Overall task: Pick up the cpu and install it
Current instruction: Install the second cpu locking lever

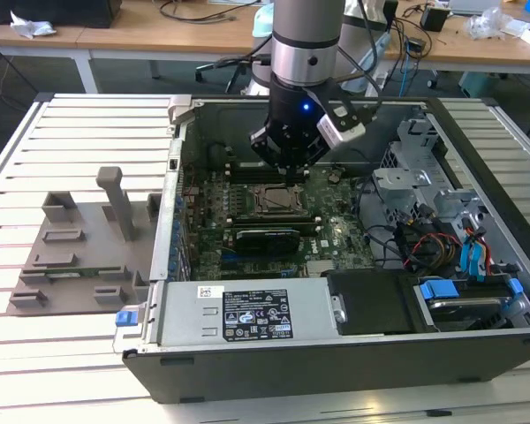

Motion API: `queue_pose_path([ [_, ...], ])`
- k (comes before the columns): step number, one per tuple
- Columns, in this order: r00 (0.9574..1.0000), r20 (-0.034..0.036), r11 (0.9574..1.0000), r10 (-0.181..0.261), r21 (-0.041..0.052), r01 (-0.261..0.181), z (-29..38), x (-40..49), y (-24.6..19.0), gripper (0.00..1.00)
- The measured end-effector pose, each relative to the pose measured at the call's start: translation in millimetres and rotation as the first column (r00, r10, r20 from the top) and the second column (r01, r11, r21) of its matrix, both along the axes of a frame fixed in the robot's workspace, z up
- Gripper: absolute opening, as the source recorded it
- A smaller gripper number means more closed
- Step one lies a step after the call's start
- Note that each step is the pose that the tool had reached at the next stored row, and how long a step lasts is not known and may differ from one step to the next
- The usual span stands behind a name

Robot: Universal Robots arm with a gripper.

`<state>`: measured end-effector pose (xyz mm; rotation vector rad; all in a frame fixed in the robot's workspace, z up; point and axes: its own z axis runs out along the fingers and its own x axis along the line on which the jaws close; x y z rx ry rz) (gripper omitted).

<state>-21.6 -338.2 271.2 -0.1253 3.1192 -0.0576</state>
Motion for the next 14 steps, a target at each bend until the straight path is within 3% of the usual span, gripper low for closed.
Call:
queue_pose_path([
  [2,1.0,0.0001,0.9996,0.0,0.0279,0.0,-0.4,0.0,-1.4,0.11],
  [3,1.0,0.0001,0.9974,0.0,0.0724,0.0,-0.3,0.0,-2.0,0.11],
  [4,1.0,0.0002,0.9948,0.0,0.1023,0.0,-0.4,0.0,-2.1,0.11],
  [5,1.0,0.0002,0.9942,0.0,0.1072,0.0,-0.5,0.0,-2.2,0.11],
  [9,1.0,0.0,0.9942,0.0,0.1073,0.0,-1.4,0.0,-3.4,0.11],
  [14,1.0,0.0001,0.9942,0.0,0.1074,0.0,-2.6,0.0,-8.3,0.11],
])
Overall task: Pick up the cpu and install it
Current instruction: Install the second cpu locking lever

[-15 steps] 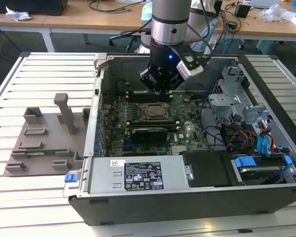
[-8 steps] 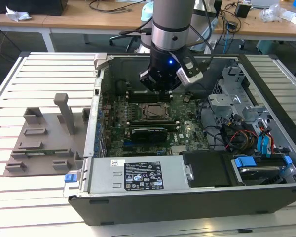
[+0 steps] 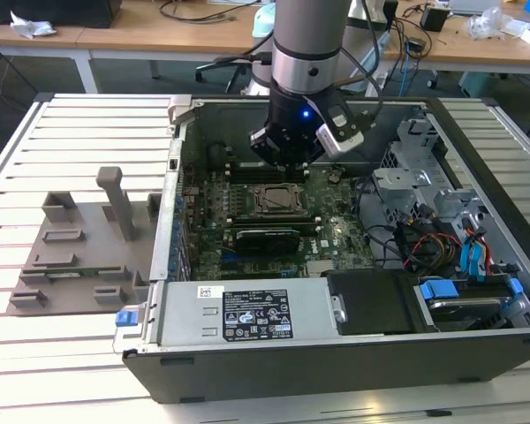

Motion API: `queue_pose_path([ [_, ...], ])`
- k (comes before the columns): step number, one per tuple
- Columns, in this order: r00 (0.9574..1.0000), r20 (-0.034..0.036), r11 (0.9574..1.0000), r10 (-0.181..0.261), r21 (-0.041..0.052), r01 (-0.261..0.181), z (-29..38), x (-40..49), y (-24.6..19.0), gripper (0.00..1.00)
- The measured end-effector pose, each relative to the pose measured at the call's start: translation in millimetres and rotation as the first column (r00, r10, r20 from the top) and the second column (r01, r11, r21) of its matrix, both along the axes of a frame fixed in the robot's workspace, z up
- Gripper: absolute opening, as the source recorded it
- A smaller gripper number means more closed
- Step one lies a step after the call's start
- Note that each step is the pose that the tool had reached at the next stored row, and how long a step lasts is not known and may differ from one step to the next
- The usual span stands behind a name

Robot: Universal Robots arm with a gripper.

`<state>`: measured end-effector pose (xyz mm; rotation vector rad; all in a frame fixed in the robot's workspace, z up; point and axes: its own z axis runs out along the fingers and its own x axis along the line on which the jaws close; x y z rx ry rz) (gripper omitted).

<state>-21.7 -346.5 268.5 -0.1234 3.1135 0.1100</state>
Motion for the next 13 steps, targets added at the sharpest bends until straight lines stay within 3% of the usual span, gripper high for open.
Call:
queue_pose_path([
  [3,1.0,0.0,1.0,0.0,0.0001,0.0,-2.1,0.0,-6.2,0.11],
  [8,1.0,-0.0001,1.0,0.0,0.0002,0.0,-13.8,-0.6,-14.3,0.11],
  [11,1.0,0.0001,1.0,0.0,0.0006,0.0,-20.3,-3.0,-22.2,0.11],
  [13,1.0,0.0001,1.0,0.0,0.0006,0.0,-23.9,-5.0,-23.6,0.11],
])
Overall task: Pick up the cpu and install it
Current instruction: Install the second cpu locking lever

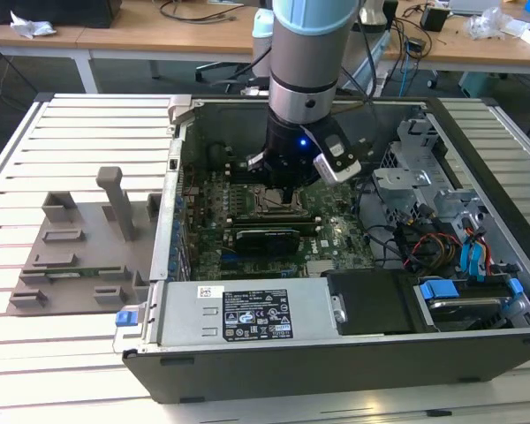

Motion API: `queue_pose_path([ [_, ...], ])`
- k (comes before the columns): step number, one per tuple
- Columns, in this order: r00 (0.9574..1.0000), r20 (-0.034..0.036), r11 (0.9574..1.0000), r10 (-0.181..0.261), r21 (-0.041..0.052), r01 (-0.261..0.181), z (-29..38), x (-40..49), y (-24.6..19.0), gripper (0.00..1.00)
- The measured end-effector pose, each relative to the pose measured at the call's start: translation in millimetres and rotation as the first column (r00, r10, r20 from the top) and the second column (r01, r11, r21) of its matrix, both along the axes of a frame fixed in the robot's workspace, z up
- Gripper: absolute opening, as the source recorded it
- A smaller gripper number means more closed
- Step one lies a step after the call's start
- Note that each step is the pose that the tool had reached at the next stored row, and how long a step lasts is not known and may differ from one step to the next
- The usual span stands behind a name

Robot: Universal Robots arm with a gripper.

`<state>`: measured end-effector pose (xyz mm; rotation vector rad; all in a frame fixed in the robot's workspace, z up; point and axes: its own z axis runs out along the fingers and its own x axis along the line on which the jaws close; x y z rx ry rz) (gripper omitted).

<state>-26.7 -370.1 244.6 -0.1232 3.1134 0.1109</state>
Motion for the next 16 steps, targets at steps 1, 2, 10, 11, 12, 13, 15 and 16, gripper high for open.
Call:
queue_pose_path([
  [1,1.0,0.0,1.0,0.0,0.0,0.0,-2.5,-1.9,-0.4,0.11],
  [2,1.0,0.0,1.0,0.0,0.0,0.0,-4.3,-3.2,-0.6,0.11],
  [10,1.0,0.0,1.0,0.0,-0.0001,0.0,-23.7,-21.2,-6.6,0.11],
  [11,1.0,-0.0001,1.0,0.0,0.0,0.0,-25.1,-22.9,-6.7,0.11],
  [12,1.0,-0.0002,1.0,0.0,0.0001,0.0,-26.7,-27.5,-6.8,0.11],
  [13,1.0,-0.0001,1.0,0.0,0.0002,0.0,-27.7,-30.7,-6.7,0.11],
  [15,1.0,0.0,1.0,0.0,0.0005,0.0,-29.7,-35.8,-6.7,0.11],
  [16,1.0,0.0,1.0,0.0,0.0005,0.0,-30.3,-36.7,-6.7,0.11],
])
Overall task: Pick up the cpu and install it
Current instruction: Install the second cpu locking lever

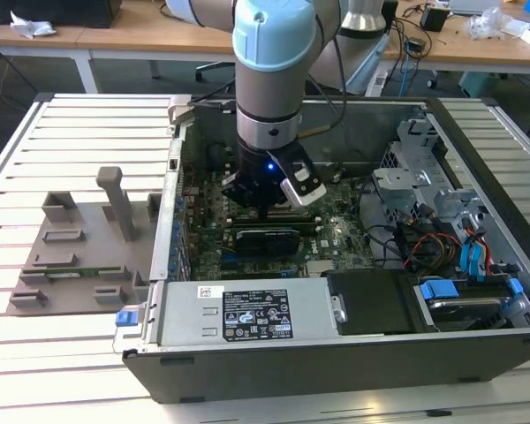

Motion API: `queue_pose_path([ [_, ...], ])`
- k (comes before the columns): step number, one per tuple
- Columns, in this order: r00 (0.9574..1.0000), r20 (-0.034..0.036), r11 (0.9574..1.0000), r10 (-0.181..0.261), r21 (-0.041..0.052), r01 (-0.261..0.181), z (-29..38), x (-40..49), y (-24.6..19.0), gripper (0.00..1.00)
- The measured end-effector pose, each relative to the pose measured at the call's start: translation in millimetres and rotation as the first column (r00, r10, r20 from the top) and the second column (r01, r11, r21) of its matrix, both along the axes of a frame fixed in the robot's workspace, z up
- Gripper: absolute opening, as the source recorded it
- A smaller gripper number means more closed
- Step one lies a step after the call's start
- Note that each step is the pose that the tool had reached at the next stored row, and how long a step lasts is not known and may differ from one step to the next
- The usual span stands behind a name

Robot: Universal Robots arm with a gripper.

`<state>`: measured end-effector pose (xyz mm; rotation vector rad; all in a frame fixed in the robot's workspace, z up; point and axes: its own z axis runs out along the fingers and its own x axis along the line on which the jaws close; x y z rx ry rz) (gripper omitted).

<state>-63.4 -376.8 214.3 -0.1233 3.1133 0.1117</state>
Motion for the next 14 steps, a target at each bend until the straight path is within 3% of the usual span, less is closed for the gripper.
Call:
queue_pose_path([
  [3,1.0,0.0,1.0,0.0,0.0,0.0,-3.2,-4.8,0.0,0.11],
  [8,1.0,-0.0001,1.0,0.002,0.0005,-0.002,-8.7,-9.4,11.1,0.11],
  [11,1.0,-0.0001,1.0,0.002,0.001,-0.002,-12.6,-10.4,12.2,0.11],
  [13,1.0,0.0042,1.0,0.003,-0.002,-0.003,-8.9,-11.8,12.9,0.11],
  [14,1.0,0.0035,1.0,0.003,-0.0016,-0.003,-14.7,-12.0,15.2,0.11],
])
